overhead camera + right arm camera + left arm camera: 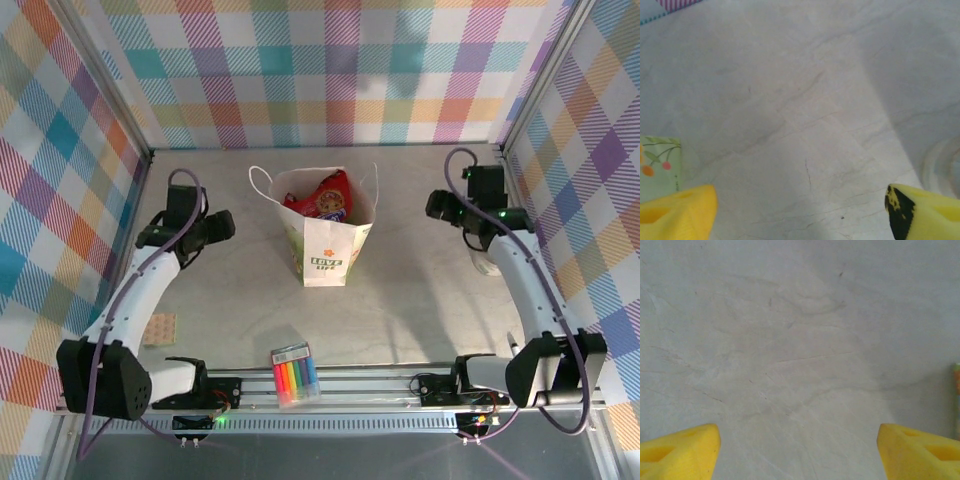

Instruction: Place the snacks into the paper bag

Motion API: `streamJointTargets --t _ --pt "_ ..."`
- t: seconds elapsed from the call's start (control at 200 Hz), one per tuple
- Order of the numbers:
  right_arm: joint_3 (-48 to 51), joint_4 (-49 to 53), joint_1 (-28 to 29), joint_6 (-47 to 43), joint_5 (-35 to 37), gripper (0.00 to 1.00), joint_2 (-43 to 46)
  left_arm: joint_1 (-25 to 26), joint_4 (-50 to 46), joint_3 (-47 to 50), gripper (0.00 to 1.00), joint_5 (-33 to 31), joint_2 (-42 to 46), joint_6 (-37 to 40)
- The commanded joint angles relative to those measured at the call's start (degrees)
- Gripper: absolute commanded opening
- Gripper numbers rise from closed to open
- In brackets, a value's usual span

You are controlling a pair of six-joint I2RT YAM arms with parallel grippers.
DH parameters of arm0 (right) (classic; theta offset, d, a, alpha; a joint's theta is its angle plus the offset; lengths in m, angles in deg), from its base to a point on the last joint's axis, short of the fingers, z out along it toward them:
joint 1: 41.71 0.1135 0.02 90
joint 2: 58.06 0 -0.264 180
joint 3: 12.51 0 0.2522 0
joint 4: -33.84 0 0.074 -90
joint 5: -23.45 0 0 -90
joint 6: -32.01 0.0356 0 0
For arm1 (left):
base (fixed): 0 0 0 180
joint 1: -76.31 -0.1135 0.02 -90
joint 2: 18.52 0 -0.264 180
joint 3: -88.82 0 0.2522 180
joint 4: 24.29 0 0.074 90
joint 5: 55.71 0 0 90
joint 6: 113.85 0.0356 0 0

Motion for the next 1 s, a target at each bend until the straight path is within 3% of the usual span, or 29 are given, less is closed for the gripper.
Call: streamJointTargets --t 0.0,0.36,0.49,0.725,0.8,0.995 --pt "5.8 -14.7 -1.9 -1.8 -1.8 0.93 -0.5 -0.2 17.8 5.5 0.83 -1.5 -3.0 2.7" --pt "21.9 -38.2 -6.7 -1.2 0.8 0.97 -6.0 -0.3 36.9 12.9 0.84 -0.9 -12.8 6.8" --pt "24.6 -45.3 -6.8 -2.7 1.6 0.97 -8.0 -0.3 41.7 15.3 0.84 -1.2 -14.4 8.1" --pt "24.9 -49.1 -6.7 -4.4 0.8 0.97 -10.8 -0.4 52.9 19.6 0.85 -1.1 -14.1 13.7" --pt "25.3 -50.9 -6.7 -6.0 0.7 0.96 -11.0 -0.6 52.6 18.7 0.85 -0.4 -15.8 13.7" --pt "30.7 -64.0 -6.7 -9.4 -2.3 0.96 -11.2 -1.3 56.9 21.2 0.86 1.0 -15.8 13.3"
